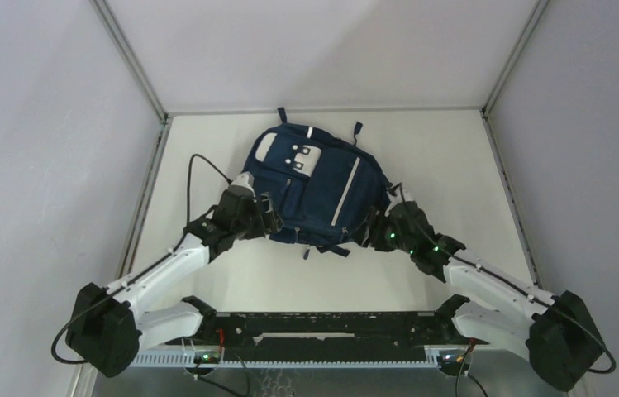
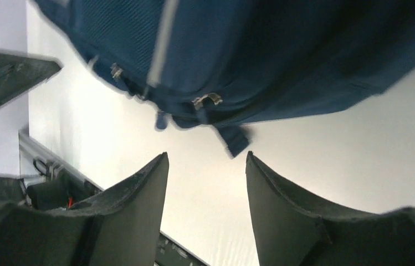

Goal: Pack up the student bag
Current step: Adjust the student bag at the center of the board, then zip the student bag at the center of the board.

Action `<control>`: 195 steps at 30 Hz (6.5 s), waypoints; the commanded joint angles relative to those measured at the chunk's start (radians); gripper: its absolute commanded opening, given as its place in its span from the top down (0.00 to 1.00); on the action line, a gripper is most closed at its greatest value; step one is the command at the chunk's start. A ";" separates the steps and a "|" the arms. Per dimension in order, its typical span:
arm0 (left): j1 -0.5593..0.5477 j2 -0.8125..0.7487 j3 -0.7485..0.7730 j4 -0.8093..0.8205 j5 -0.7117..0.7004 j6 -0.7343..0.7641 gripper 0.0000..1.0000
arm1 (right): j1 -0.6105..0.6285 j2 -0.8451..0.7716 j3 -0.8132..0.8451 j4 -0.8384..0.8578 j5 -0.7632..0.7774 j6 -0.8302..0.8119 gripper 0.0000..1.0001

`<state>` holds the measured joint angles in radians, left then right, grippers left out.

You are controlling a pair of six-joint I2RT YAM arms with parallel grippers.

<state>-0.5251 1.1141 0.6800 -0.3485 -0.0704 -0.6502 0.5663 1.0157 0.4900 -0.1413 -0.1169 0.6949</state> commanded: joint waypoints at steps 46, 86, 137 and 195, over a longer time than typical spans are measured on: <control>-0.112 -0.036 -0.093 0.329 0.010 -0.388 1.00 | 0.593 0.406 0.414 -0.209 0.604 0.353 0.45; -0.095 -0.108 -0.044 0.250 0.029 -0.376 1.00 | 0.605 0.572 0.381 0.005 0.949 0.129 1.00; -0.487 -0.119 0.056 0.275 0.090 0.569 0.17 | 0.201 -0.011 0.064 0.013 0.060 -0.237 1.00; -0.530 -0.176 -0.064 0.283 -0.204 0.629 0.94 | -0.181 -0.040 0.073 -0.143 -0.083 -0.258 1.00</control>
<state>-1.0576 0.8738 0.5175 -0.0658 -0.3538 0.0055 0.3477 0.9703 0.5140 -0.3286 -0.1925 0.4538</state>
